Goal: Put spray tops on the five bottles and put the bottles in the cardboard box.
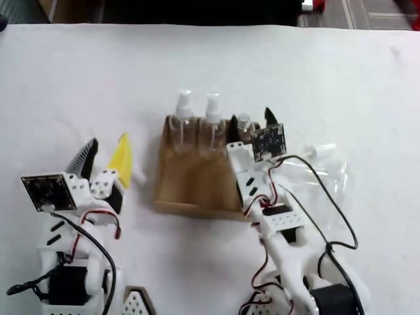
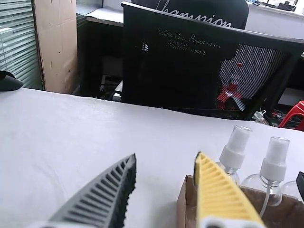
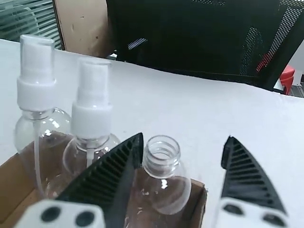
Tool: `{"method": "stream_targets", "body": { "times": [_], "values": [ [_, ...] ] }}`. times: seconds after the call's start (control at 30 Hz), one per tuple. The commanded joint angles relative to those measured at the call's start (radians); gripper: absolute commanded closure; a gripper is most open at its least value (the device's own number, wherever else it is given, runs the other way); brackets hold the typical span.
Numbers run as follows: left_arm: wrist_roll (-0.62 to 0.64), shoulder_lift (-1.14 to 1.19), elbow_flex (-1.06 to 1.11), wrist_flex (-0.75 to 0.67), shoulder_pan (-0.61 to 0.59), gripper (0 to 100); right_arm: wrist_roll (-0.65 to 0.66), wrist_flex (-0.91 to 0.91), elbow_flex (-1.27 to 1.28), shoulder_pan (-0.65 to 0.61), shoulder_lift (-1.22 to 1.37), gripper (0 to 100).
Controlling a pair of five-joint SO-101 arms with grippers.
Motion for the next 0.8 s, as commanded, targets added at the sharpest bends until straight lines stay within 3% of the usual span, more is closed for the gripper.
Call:
{"method": "stream_targets", "body": {
  "times": [0.0, 0.37, 0.53, 0.77],
  "values": [
    [-0.012, -0.012, -0.005, -0.028, -0.005, 82, 0.012, -0.015, 0.031, -0.007, -0.090, 76.2],
    [-0.014, -0.012, -0.003, -0.029, -0.005, 82, 0.094, -0.005, 0.250, -0.065, -0.435, 76.2],
    [-0.014, -0.012, -0.003, -0.026, -0.005, 82, 0.089, 0.116, 0.253, -0.039, -0.547, 76.2],
    [-0.014, -0.012, 0.023, -0.054, -0.004, 81, -0.278, 0.142, 0.253, 0.248, -0.702, 76.2]
  ]
}}
